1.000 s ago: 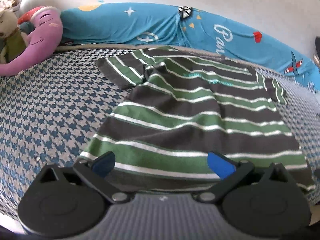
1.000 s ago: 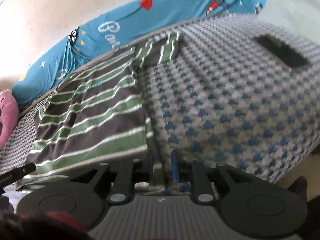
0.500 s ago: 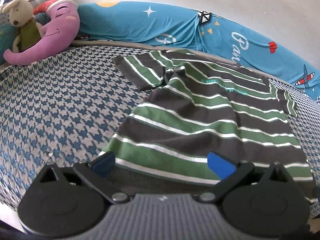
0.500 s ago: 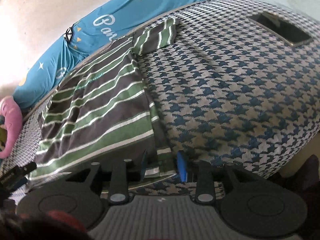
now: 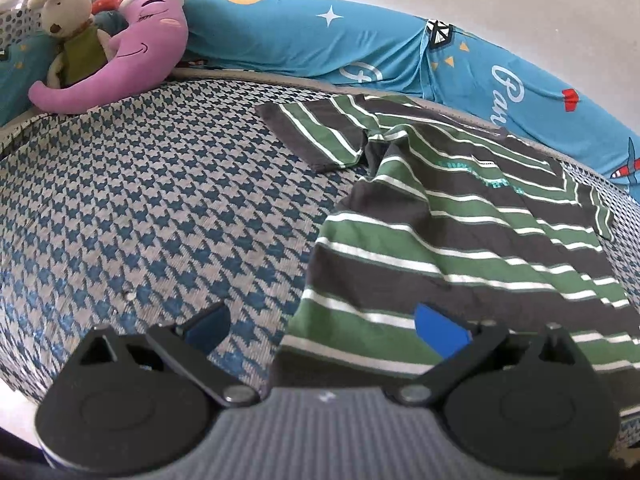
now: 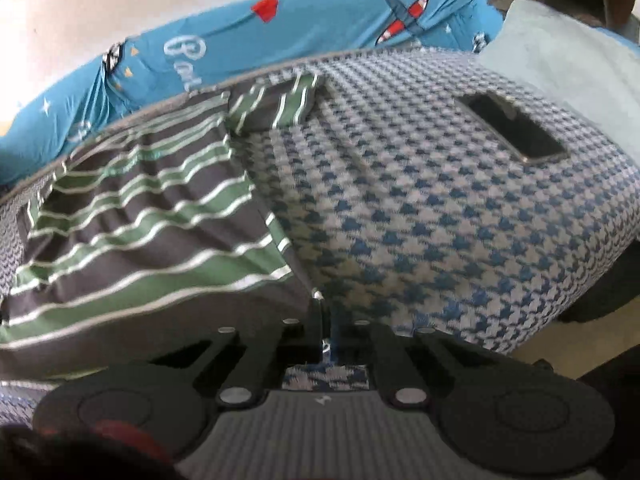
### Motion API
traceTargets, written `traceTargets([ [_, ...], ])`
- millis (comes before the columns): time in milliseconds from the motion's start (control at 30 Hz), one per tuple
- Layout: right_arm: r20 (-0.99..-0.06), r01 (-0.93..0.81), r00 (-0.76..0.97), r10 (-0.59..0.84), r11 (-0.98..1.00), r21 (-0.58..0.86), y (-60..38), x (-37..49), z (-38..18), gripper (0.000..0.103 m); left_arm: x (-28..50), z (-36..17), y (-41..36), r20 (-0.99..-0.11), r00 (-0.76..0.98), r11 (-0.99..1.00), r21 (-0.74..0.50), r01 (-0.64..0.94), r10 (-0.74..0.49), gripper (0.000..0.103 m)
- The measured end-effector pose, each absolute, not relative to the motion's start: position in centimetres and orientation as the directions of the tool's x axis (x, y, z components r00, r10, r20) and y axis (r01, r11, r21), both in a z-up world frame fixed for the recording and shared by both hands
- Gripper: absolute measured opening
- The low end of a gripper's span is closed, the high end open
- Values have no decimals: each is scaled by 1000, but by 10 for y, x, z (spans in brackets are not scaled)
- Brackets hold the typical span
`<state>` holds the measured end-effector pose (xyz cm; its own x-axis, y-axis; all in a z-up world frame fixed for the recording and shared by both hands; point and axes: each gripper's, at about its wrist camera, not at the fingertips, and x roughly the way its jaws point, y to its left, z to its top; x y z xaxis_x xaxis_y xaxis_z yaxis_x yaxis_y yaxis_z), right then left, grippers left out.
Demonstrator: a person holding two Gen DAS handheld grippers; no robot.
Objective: Fold clothes
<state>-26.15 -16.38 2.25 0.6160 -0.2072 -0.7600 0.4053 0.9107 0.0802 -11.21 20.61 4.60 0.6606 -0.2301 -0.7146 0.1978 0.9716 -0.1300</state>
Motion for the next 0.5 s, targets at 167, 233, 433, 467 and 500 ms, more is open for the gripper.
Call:
traceTargets([
  [167,-736,441,634,-238,893,92,-169,-264,29,10,-111,46,210,-716,660,973,-140,181,-226,102],
  [233,-720,443,654,-230,888,119,-172,-265,33,12,-110,46,210,-719,658,974,-143,173,-223,102],
  [433,-724,423,671,-159,884,198,-173,-261,32,12,-109,44,210,-732,646,975,-141,169,-218,103],
  [467,-725,417,672,-151,886,202,-171,-259,31,13,-109,44,210,-736,642,976,-137,171,-216,103],
  [500,-723,411,676,-145,888,206,-170,-259,32,14,-108,43,210,-741,637,976,-133,173,-214,102],
])
